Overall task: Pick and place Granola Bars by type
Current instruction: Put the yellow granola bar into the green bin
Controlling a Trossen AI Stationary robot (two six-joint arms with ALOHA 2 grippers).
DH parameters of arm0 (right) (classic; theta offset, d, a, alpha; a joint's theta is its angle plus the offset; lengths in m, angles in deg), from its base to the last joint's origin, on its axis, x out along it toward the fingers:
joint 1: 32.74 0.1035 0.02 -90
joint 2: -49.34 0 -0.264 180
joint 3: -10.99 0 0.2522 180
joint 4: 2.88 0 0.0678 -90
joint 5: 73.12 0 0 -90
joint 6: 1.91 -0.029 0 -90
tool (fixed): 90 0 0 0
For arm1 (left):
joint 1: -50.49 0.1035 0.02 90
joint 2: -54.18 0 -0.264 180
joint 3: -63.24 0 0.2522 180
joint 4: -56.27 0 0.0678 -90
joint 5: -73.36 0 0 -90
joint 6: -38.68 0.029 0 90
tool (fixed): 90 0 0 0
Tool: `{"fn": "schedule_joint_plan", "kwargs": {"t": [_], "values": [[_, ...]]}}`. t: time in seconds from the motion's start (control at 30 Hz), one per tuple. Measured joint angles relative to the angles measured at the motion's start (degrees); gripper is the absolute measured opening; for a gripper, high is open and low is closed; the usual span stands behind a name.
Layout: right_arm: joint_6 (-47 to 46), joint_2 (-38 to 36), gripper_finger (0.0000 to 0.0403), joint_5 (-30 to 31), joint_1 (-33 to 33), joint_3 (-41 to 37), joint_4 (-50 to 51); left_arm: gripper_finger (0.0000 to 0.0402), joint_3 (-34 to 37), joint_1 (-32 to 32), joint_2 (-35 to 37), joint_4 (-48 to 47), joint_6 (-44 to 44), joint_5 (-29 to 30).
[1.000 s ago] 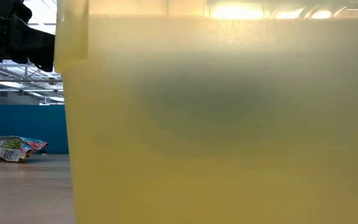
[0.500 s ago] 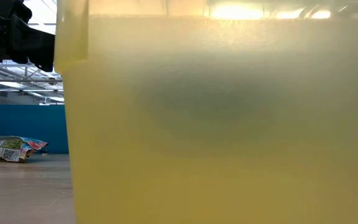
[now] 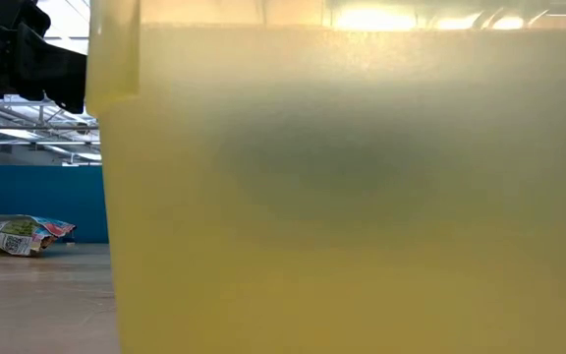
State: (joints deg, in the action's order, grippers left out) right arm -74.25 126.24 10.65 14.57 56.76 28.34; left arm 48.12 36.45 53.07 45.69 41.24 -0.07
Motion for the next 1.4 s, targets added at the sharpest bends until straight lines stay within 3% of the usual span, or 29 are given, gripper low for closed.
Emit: {"fn": "schedule_joint_plan", "kwargs": {"t": [0.33,0.57,1.0,1.27,1.4], "values": [[7.29,0.09,0.0012,0.58,0.07,-0.09,-1.09,0.0159,0.02,0.0,0.0,0.0,0.0,0.0],[14.13,-2.2,0.0006,6.78,-1.2,-0.37,-6.34,0.0159,0.01,0.0,-0.01,0.0,0.0,-0.02],[33.04,-18.07,0.0006,18.55,-4.32,-0.26,-8.65,0.0159,0.0,0.0,-0.02,-0.02,0.0,-0.02],[49.13,-22.85,0.0006,20.89,-8.25,-6.69,-27.04,0.0159,0.01,-0.01,-0.02,-0.02,-0.01,-0.02],[51.76,-23.69,0.0006,14.82,-13.81,-13.35,-41.5,0.0159,0.0,0.0,-0.02,-0.02,0.0,-0.02]]}}
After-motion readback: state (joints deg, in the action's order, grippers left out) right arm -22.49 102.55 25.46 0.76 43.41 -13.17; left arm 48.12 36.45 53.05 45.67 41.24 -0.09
